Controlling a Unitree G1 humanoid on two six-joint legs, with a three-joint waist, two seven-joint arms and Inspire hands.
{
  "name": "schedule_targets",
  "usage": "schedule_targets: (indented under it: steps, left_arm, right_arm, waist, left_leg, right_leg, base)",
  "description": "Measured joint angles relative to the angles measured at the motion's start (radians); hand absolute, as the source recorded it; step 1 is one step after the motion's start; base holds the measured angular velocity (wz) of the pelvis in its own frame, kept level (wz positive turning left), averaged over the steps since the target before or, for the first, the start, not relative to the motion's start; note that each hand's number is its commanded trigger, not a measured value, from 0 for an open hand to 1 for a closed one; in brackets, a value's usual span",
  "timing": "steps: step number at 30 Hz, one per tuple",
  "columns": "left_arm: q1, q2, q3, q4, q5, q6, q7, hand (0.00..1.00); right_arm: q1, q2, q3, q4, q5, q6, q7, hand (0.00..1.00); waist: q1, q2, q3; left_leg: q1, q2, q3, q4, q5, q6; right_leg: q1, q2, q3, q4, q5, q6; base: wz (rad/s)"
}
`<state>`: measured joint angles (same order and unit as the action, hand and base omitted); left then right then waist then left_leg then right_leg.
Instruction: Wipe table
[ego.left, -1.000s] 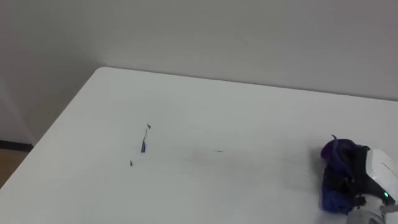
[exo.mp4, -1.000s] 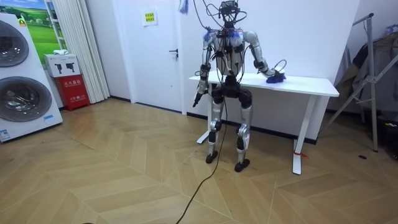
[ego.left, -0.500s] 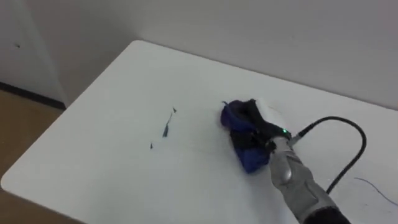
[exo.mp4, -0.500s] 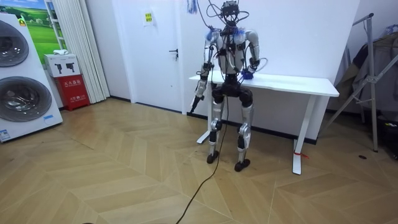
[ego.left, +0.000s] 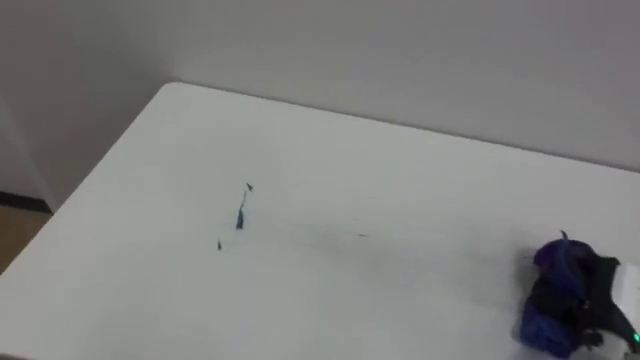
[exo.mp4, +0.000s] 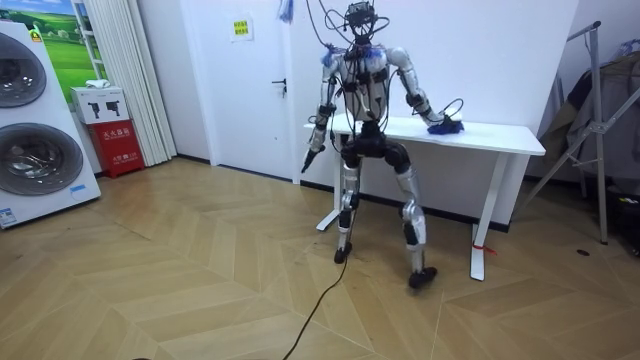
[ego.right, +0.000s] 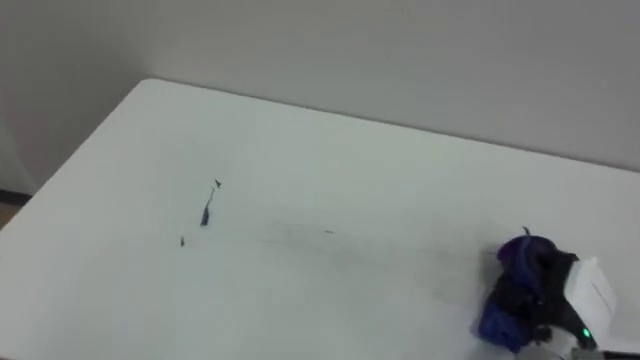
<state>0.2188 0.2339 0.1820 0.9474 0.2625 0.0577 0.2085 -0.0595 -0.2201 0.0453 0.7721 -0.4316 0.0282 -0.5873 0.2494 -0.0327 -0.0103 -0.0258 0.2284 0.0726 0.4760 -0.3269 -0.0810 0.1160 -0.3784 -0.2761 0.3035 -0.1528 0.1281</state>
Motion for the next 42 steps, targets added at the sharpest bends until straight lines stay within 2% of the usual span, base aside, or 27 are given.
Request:
schedule_targets:
  steps: [2, 3, 4, 5, 6, 7, 8, 9, 10, 11, 12, 13, 14, 16, 19, 21, 23, 26, 28, 30, 32, 33, 34, 37, 38, 41, 42]
  left_arm:
    - [-0.033, -0.002, -0.035, 0.003, -0.015, 0.000, -0.008, 0.00]
    - [-0.047, -0.005, -0.056, 0.003, -0.036, -0.002, -0.013, 0.00]
    - [-0.063, 0.000, -0.080, 0.005, -0.056, -0.003, -0.023, 0.00]
    - [-0.065, -0.002, -0.090, 0.004, -0.059, -0.004, -0.026, 0.00]
    - [-0.044, -0.027, -0.095, -0.022, -0.074, -0.003, -0.030, 0.00]
    - [-0.032, -0.029, -0.099, -0.038, -0.075, -0.005, -0.035, 0.00]
    - [0.016, -0.032, -0.106, -0.056, -0.076, -0.007, -0.049, 0.00]
    - [0.063, -0.033, -0.102, -0.067, -0.073, -0.001, -0.054, 0.00]
    - [0.082, -0.033, -0.095, -0.067, -0.072, 0.005, -0.057, 0.00]
    - [0.119, -0.033, -0.066, -0.066, -0.071, 0.013, -0.069, 0.00]
    - [0.150, -0.033, -0.025, -0.065, -0.072, 0.016, -0.072, 0.00]
    - [0.164, -0.033, -0.001, -0.065, -0.073, 0.016, -0.073, 0.00]
    - [0.196, -0.032, 0.051, -0.063, -0.072, 0.016, -0.073, 0.00]
    - [0.241, -0.031, 0.118, -0.061, -0.073, 0.015, -0.071, 0.00]
    - [0.253, -0.031, 0.191, -0.057, -0.072, 0.003, -0.070, 0.00]
    - [0.243, -0.037, 0.191, -0.060, -0.071, -0.003, -0.067, 0.00]
    - [0.216, -0.040, 0.177, -0.076, -0.071, -0.003, -0.067, 0.00]
    - [0.161, -0.039, 0.115, -0.094, -0.073, -0.002, -0.046, 0.00]
    - [0.099, -0.057, 0.078, -0.089, -0.075, -0.004, -0.040, 0.00]
    - [0.068, -0.058, 0.056, -0.070, -0.089, -0.014, -0.040, 0.00]
    - [0.050, -0.058, 0.039, -0.046, -0.104, -0.015, -0.040, 0.00]
    - [0.045, -0.058, 0.028, -0.046, -0.113, -0.015, -0.040, 0.00]
    - [0.046, -0.059, 0.026, -0.046, -0.115, -0.015, -0.041, 0.00]
    - [0.084, -0.057, 0.032, -0.046, -0.115, 0.002, -0.041, 0.00]
    - [0.089, -0.056, 0.032, -0.047, -0.115, 0.010, -0.041, 0.00]
    - [0.170, -0.057, 0.039, -0.054, -0.110, 0.030, -0.048, 0.00]
    - [0.193, -0.057, 0.050, -0.057, -0.110, 0.030, -0.052, 0.00]
  right_arm:
    - [-0.101, 0.031, 0.056, 0.004, -0.081, 0.038, 0.061, 1.00]
    - [-0.173, 0.041, 0.096, 0.009, -0.132, 0.037, 0.111, 1.00]
    - [-0.238, 0.051, 0.122, 0.011, -0.166, 0.030, 0.156, 1.00]
    - [-0.260, 0.051, 0.131, 0.009, -0.182, 0.017, 0.175, 1.00]
    - [-0.267, 0.046, 0.128, -0.012, -0.205, -0.007, 0.196, 1.00]
    - [-0.254, 0.046, 0.129, -0.029, -0.208, -0.017, 0.199, 1.00]
    - [-0.230, 0.035, 0.128, -0.055, -0.211, -0.027, 0.204, 1.00]
    - [-0.219, 0.017, 0.126, -0.058, -0.212, -0.039, 0.210, 1.00]
    - [-0.211, 0.008, 0.117, -0.059, -0.213, -0.052, 0.211, 1.00]
    - [-0.176, -0.013, 0.079, -0.055, -0.219, -0.078, 0.211, 1.00]
    - [-0.134, -0.039, 0.021, -0.055, -0.218, -0.104, 0.206, 1.00]
    - [-0.111, -0.053, -0.007, -0.054, -0.217, -0.113, 0.198, 1.00]
    - [-0.069, -0.087, -0.049, -0.047, -0.213, -0.131, 0.174, 1.00]
    - [-0.005, -0.114, -0.134, -0.046, -0.199, -0.164, 0.148, 1.00]
    - [0.068, -0.145, -0.246, -0.039, -0.193, -0.183, 0.139, 1.00]
    - [0.086, -0.146, -0.257, -0.038, -0.193, -0.179, 0.131, 1.00]
    - [0.085, -0.145, -0.252, -0.041, -0.192, -0.160, 0.132, 1.00]
    - [0.036, -0.140, -0.191, -0.036, -0.183, -0.089, 0.144, 1.00]
    - [0.016, -0.139, -0.141, -0.089, -0.202, -0.012, 0.172, 1.00]
    - [-0.020, -0.131, -0.064, -0.139, -0.241, 0.037, 0.222, 1.00]
    - [-0.060, -0.125, 0.028, -0.203, -0.304, 0.056, 0.276, 1.00]
    - [-0.082, -0.118, 0.080, -0.240, -0.335, 0.051, 0.299, 1.00]
    - [-0.092, -0.112, 0.094, -0.248, -0.337, 0.048, 0.306, 1.00]
    - [-0.128, -0.097, 0.131, -0.239, -0.337, 0.035, 0.324, 1.00]
    - [-0.132, -0.097, 0.131, -0.229, -0.337, 0.034, 0.322, 1.00]
    - [-0.102, -0.104, 0.125, -0.206, -0.328, 0.004, 0.293, 1.00]
    - [-0.078, -0.103, 0.115, -0.195, -0.317, -0.022, 0.268, 1.00]
  waist:
    - [0.028, -0.012, 0.0059]
    - [0.045, -0.019, 0.0111]
    - [0.055, -0.027, 0.0163]
    - [0.055, -0.027, 0.0172]
    - [0.053, -0.004, 0.0155]
    - [0.051, -0.006, 0.0148]
    - [0.044, -0.008, 0.0096]
    - [0.027, -0.021, 0.0180]
    - [0.009, -0.014, 0.0153]
    - [-0.033, -0.018, 0.0164]
    - [-0.058, -0.013, 0.0187]
    - [-0.059, -0.008, 0.0192]
    - [-0.061, 0.004, 0.0197]
    - [-0.079, 0.015, 0.0109]
    - [-0.091, 0.011, -0.0003]
    - [-0.102, -0.004, -0.0061]
    - [-0.114, -0.020, -0.0054]
    - [-0.104, -0.027, -0.0019]
    - [-0.068, -0.020, 0.0004]
    - [-0.044, -0.020, 0.0033]
    - [-0.030, -0.020, 0.0088]
    - [-0.016, -0.022, 0.0207]
    - [-0.007, -0.022, 0.0249]
    - [0.053, -0.027, 0.0269]
    - [0.056, -0.029, 0.0257]
    - [0.033, -0.025, 0.0269]
    - [0.008, -0.025, 0.0265]
  left_leg:
    - [-0.019, 0.047, 0.003, 0.000, 0.020, -0.050]
    - [-0.033, 0.078, 0.002, -0.015, 0.043, -0.090]
    - [-0.051, 0.102, -0.007, -0.033, 0.067, -0.129]
    - [-0.062, 0.116, -0.018, -0.038, 0.080, -0.149]
    - [-0.066, 0.159, -0.057, -0.074, 0.114, -0.129]
    - [-0.065, 0.161, -0.057, -0.100, 0.140, -0.090]
    - [-0.065, 0.128, -0.039, -0.110, 0.164, -0.083]
    - [-0.073, 0.076, -0.028, -0.086, 0.163, -0.083]
    - [-0.080, 0.048, -0.027, -0.075, 0.161, -0.079]
    - [-0.081, -0.004, -0.016, -0.067, 0.152, -0.064]
    - [-0.062, -0.039, 0.014, -0.081, 0.149, -0.058]
    - [-0.041, -0.050, 0.022, -0.100, 0.150, -0.057]
    - [-0.002, -0.054, 0.031, -0.145, 0.150, -0.057]
    - [0.023, -0.063, 0.030, -0.178, 0.150, -0.057]
    - [0.053, -0.088, 0.036, -0.222, 0.155, -0.050]
    - [0.058, -0.105, 0.034, -0.242, 0.163, -0.038]
    - [0.060, -0.118, 0.018, -0.244, 0.166, -0.034]
    - [0.073, -0.120, 0.019, -0.248, 0.166, -0.034]
    - [0.083, -0.114, 0.022, -0.262, 0.166, -0.034]
    - [0.089, -0.110, 0.018, -0.283, 0.166, -0.034]
    - [0.089, -0.110, 0.020, -0.294, 0.166, -0.034]
    - [0.087, -0.110, 0.020, -0.294, 0.166, -0.034]
    - [0.087, -0.110, 0.020, -0.294, 0.166, -0.034]
    - [0.089, -0.114, 0.013, -0.307, 0.166, -0.033]
    - [0.090, -0.115, 0.007, -0.307, 0.166, -0.033]
    - [0.101, -0.117, -0.018, -0.305, 0.166, -0.033]
    - [0.108, -0.122, -0.039, -0.306, 0.166, -0.033]
  right_leg:
    - [-0.028, 0.021, -0.004, -0.024, 0.038, -0.001]
    - [-0.052, 0.057, -0.004, -0.028, 0.049, -0.002]
    - [-0.083, 0.097, -0.033, -0.004, 0.057, -0.009]
    - [-0.091, 0.105, -0.079, 0.020, 0.026, 0.047]
    - [-0.118, 0.142, -0.118, 0.087, -0.025, 0.028]
    - [-0.131, 0.147, -0.131, 0.107, -0.055, 0.020]
    - [-0.133, 0.154, -0.145, 0.116, -0.080, 0.003]
    - [-0.124, 0.154, -0.169, 0.102, -0.087, -0.011]
    - [-0.110, 0.157, -0.187, 0.088, -0.085, -0.016]
    - [-0.072, 0.165, -0.209, 0.052, -0.083, -0.020]
    - [-0.037, 0.173, -0.219, 0.018, -0.083, -0.020]
    - [-0.023, 0.177, -0.220, 0.003, -0.083, -0.020]
    - [-0.001, 0.185, -0.216, -0.018, -0.080, -0.020]
    - [0.012, 0.185, -0.210, -0.030, -0.079, -0.016]
    - [0.012, 0.183, -0.141, -0.053, -0.073, -0.005]
    - [0.017, 0.176, -0.131, -0.064, -0.066, 0.002]
    - [0.030, 0.172, -0.119, -0.068, -0.061, 0.007]
    - [0.034, 0.171, -0.108, -0.066, -0.058, 0.007]
    - [0.012, 0.180, -0.078, -0.062, -0.048, -0.001]
    - [-0.010, 0.190, -0.049, -0.058, -0.041, -0.008]
    - [-0.026, 0.194, -0.026, -0.054, -0.036, -0.011]
    - [-0.031, 0.195, -0.024, -0.055, -0.033, -0.010]
    - [-0.032, 0.196, -0.023, -0.061, -0.030, -0.010]
    - [-0.029, 0.197, -0.024, -0.083, -0.020, -0.004]
    - [-0.026, 0.197, -0.028, -0.084, -0.020, -0.004]
    - [0.005, 0.197, -0.043, -0.092, -0.020, -0.004]
    - [0.034, 0.197, -0.064, -0.108, -0.020, -0.004]
  base:
    - [-0.33]
    - [-0.24]
    - [-0.14]
    - [0.15]
    - [0.36]
    - [0.63]
    - [0.66]
    - [0.74]
    - [0.93]
    - [1.17]
    - [1.02]
    - [0.52]
    - [0.09]
    - [-0.04]
    - [-0.15]
    - [0.08]
    - [0.18]
    - [-0.11]
    - [-0.38]
    - [-0.52]
    - [-0.37]
    - [-0.15]
    - [0.00]
    - [0.04]
    - [0.17]
    - [0.28]
    - [0.51]
